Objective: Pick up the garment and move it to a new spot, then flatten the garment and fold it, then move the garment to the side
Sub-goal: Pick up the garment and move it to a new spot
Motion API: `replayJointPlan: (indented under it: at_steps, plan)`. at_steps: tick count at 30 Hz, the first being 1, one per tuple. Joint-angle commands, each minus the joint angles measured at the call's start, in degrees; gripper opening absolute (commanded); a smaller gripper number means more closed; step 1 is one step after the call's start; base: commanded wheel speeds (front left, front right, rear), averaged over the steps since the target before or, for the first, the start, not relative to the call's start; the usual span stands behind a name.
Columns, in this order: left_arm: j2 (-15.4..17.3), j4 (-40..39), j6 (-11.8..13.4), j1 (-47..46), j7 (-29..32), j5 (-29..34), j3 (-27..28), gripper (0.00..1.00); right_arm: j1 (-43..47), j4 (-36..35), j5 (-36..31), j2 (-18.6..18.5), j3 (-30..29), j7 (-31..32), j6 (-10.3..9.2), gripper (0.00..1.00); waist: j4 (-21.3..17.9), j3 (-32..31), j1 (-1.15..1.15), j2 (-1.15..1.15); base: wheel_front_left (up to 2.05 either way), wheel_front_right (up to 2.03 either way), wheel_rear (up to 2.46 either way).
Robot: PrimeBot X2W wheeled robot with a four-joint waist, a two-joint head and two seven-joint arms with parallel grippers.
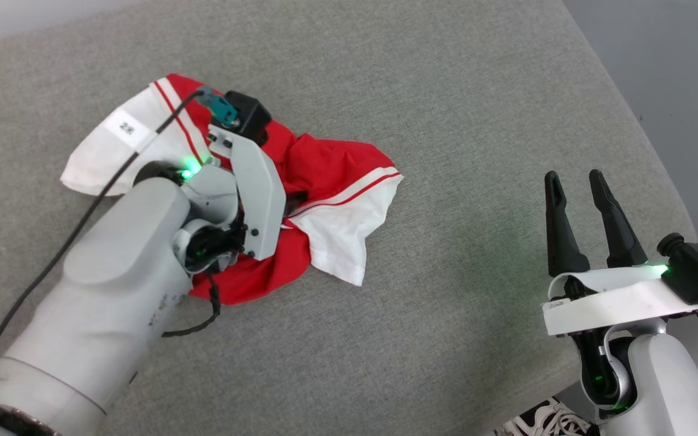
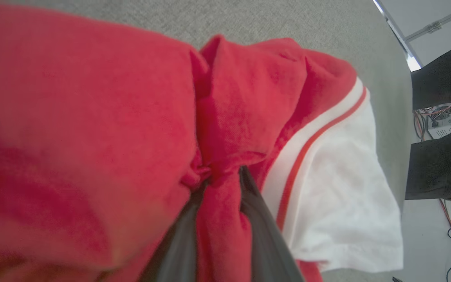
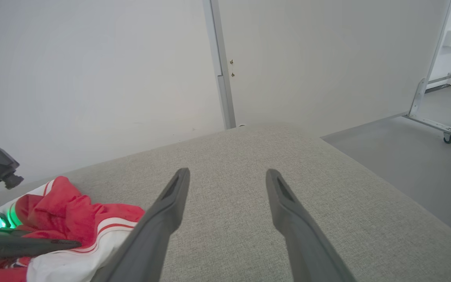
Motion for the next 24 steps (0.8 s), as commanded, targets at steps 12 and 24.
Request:
replayJointPlan:
  at_steps: [12, 24]
  plan:
    - [2.3, -0.4, 1.0, -0.4, -11.3, -0.5, -6.8, 1.00, 2.0, 0.7, -6.6, 0.2, -2.2, 0.0, -0.08, 1.00, 9.8, -6.1, 0.00, 0.00, 0.00, 0.00, 0.00]
    - [3.2, -8.1, 0.7, 5.8, -31.2, -7.3, -6.8, 1.00, 4.6, 1.7, -12.5, -2.1, -4.1, 0.0, -0.08, 1.00, 22.6, -11.6, 0.00, 0.00, 0.00, 0.00, 0.00]
